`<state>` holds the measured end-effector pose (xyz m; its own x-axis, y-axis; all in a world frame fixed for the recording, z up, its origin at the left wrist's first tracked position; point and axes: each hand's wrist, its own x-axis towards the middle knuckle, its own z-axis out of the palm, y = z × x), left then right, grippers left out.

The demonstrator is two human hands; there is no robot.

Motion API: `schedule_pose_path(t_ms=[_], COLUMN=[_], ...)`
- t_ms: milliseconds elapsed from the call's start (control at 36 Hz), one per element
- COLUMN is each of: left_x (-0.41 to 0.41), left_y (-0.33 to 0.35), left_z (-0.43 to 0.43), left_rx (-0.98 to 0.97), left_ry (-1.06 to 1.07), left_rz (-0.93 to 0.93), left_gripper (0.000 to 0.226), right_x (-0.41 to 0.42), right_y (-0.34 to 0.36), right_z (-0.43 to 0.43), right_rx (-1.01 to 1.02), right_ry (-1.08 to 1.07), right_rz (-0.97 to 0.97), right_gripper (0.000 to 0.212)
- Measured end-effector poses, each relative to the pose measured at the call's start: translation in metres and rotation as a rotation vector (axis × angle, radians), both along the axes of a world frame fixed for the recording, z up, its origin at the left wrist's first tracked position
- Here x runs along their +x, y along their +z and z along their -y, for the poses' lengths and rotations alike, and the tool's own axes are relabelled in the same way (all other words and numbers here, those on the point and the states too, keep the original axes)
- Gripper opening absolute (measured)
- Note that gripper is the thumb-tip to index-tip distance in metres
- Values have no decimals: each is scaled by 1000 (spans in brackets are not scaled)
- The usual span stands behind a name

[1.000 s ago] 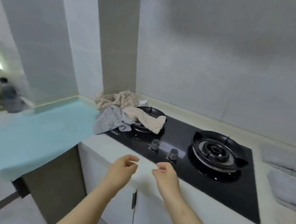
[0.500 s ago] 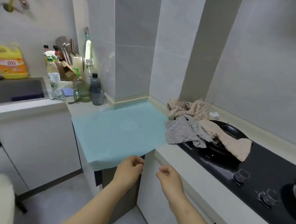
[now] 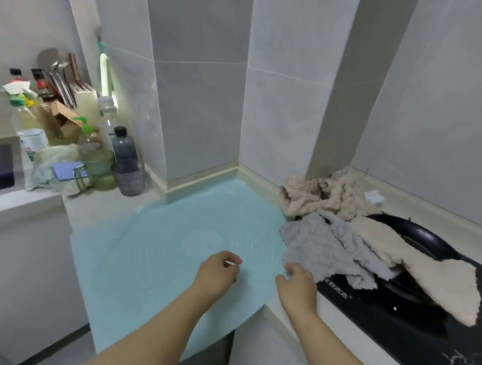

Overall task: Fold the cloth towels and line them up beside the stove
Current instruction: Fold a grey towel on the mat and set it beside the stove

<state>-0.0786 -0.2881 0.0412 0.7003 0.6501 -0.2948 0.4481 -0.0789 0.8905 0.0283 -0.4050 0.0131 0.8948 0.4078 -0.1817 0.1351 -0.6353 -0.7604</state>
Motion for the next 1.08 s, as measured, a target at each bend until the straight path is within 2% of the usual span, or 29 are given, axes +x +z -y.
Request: schedule_pose_path(t_ms=[167, 306, 444, 611, 722, 889, 1000, 1083], left_x=[24, 45, 69, 77, 71, 67, 67, 70], left_y=[-18, -32, -44, -43, -41, -52, -67, -77], left_z=[-47, -89, -126, -164, -189, -217, -224, -224], left_rx=[-5, 41, 43, 70, 130, 391, 604, 748], left_ry=[-83, -186, -351, -626, -766, -918, -1077, -1120], left_rz=[-40, -58, -31, 22, 64, 135, 226, 346], left_gripper=[21, 24, 27, 32, 34, 37, 56, 56], right_x=[25, 37, 34, -3, -38, -79, -98, -108], right_y=[-16, -29, -26, -19, -14, -14, -24, -33], right_z=[-28, -41, -61, -108, -145, -188, -209, -219], right_rx=[-183, -312, -372, -298, -178, -23, 127, 244], right_ry=[-119, -204, -402, -588, -672, -767, -818, -827], right_rz=[124, 237, 263, 324, 318, 258, 253, 276], right_gripper=[44, 30, 21, 17, 5, 27, 20, 11])
